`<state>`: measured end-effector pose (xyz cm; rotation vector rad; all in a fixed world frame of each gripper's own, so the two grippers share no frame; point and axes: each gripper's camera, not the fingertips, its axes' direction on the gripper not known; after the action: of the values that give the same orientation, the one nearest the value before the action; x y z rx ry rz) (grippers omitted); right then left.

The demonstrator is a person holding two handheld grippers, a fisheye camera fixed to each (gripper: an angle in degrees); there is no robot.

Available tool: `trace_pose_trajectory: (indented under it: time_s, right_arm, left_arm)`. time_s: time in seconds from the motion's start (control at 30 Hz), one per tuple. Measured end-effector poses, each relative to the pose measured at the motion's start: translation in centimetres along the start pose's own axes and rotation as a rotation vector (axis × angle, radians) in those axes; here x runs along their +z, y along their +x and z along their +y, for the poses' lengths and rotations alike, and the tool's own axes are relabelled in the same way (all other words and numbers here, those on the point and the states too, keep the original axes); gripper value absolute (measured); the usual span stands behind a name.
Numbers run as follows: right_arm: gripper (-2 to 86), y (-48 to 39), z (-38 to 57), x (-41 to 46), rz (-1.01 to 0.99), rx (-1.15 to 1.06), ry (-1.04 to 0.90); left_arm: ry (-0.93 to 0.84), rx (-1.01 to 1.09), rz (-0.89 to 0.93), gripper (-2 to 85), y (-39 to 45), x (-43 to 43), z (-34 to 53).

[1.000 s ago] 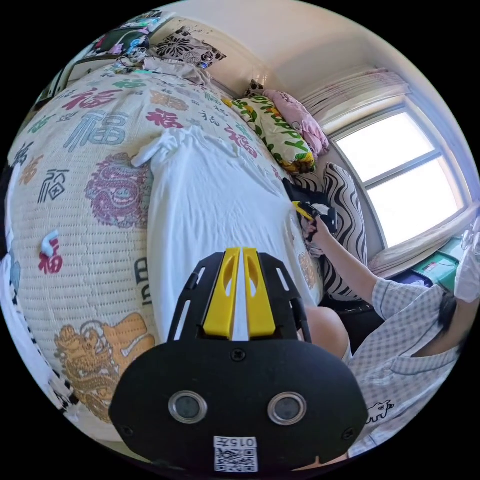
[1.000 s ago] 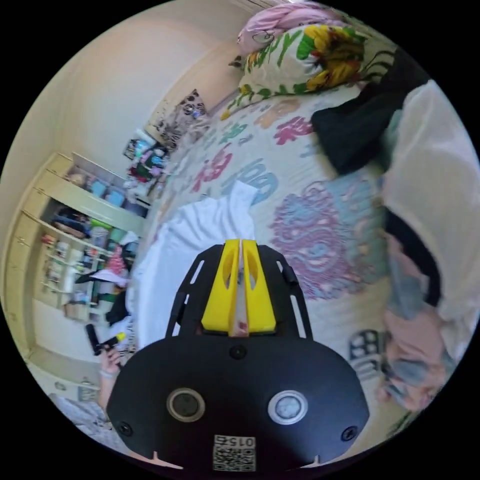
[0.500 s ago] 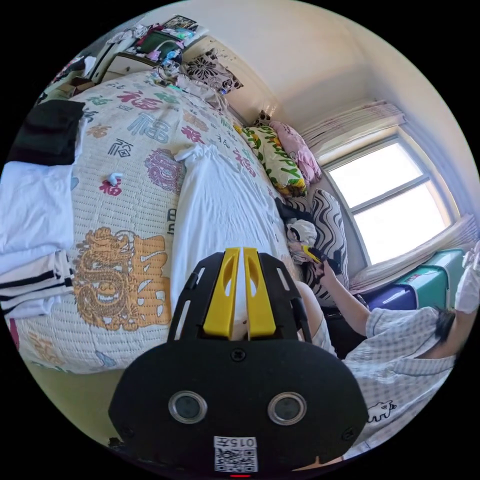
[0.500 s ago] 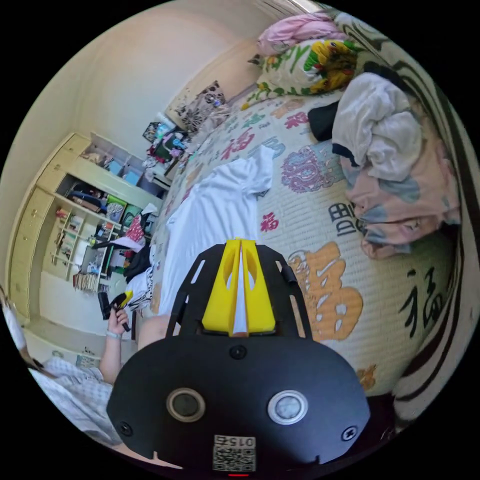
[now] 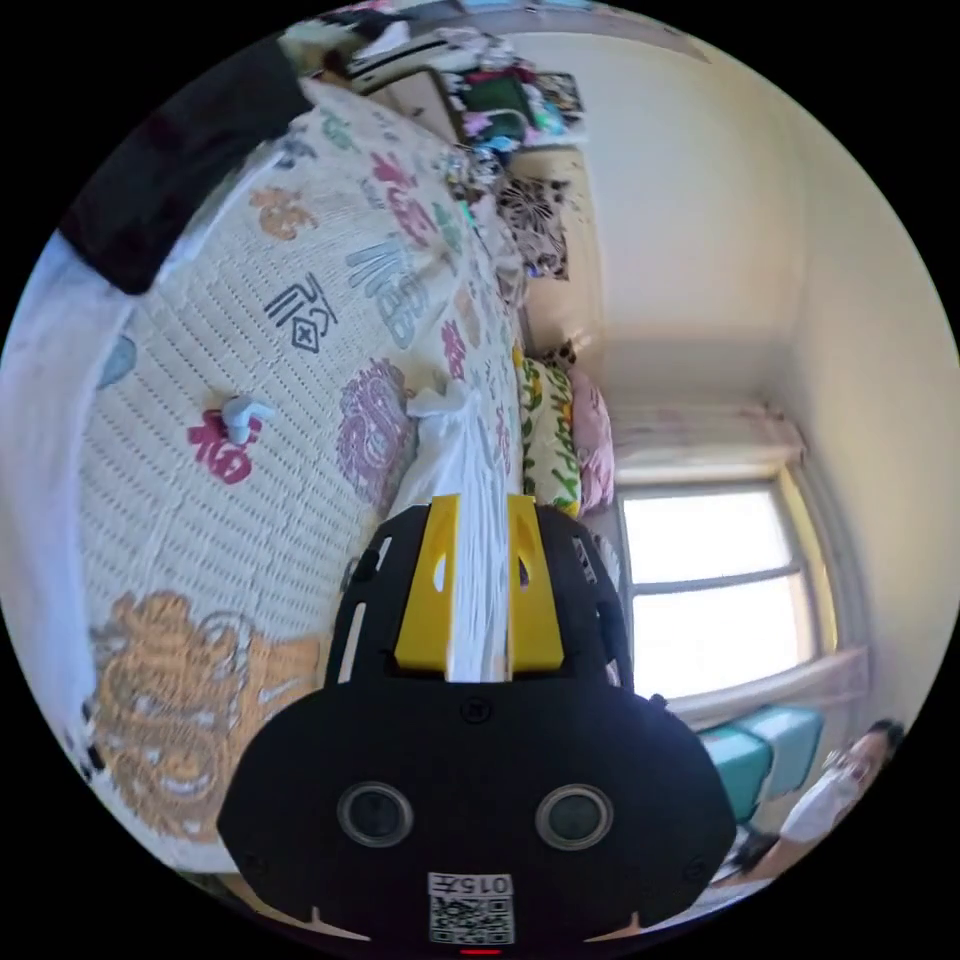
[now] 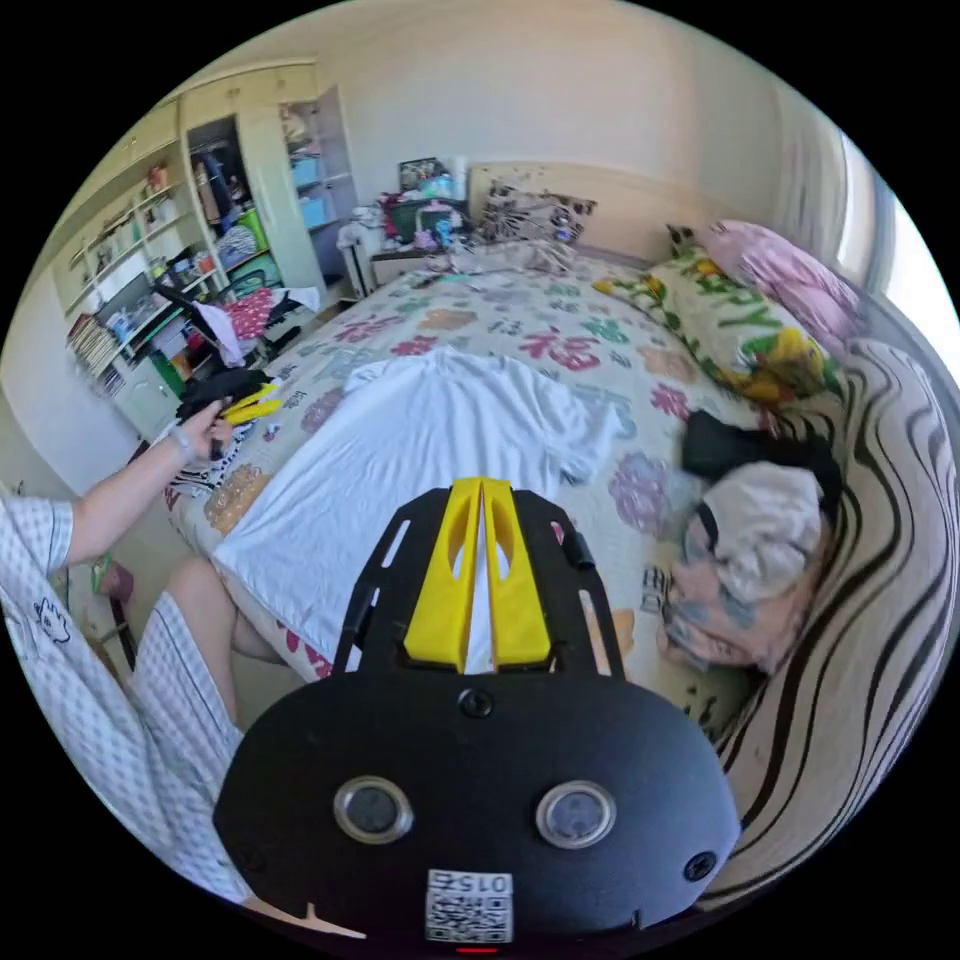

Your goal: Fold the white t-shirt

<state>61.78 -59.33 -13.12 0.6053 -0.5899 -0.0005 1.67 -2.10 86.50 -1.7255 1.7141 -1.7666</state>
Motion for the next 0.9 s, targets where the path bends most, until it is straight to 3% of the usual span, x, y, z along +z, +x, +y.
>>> trace_pose_trajectory:
  time_s: [0.13,0.3,0.37,0.53,0.63,0.7,0.8,0.9]
  right_arm:
    - [-0.5,-1.1,-3.8,4.2,-0.197,-0.063,0.043]
    - [-0.5,-1.7,-6.7,10.4,-0.455,-0.113,0.04]
    - [-0.5,-2.9,-7.7,12.5,-0.47,-0.142,-0.011]
    - [-0.5,-4.7,-9.4,14.6,-0.552,-0.127,-0.142]
    - [-0.5,-5.6,-10.9,15.8,-0.601,-0.096,-0.223]
    - [-0.5,-6.1,-12.1,16.5,-0.64,-0.079,-0.263]
    - [-0.5,-6.8,-14.0,17.7,-0.673,-0.051,-0.313]
    - [-0.5,-7.0,-15.1,19.0,-0.672,0.016,-0.359]
  left_arm:
    - [0.031,-0.215,0.031,9.7,-3.3,5.8,-4.5]
    - [0.061,-0.201,0.046,2.7,-2.8,10.5,-8.5]
    - [0.081,-0.101,0.0,1.0,-0.5,10.8,-9.9]
    - [0.169,0.463,-0.423,0.5,10.7,9.3,-11.5]
    - [0.093,0.39,-0.637,1.9,10.4,10.3,-12.5]
    - [0.011,0.294,-0.687,3.6,8.7,10.7,-13.0]
    - [0.01,0.27,-0.626,8.5,6.8,10.6,-12.5]
    - [-0.141,0.252,-0.65,11.4,4.6,11.7,-11.5]
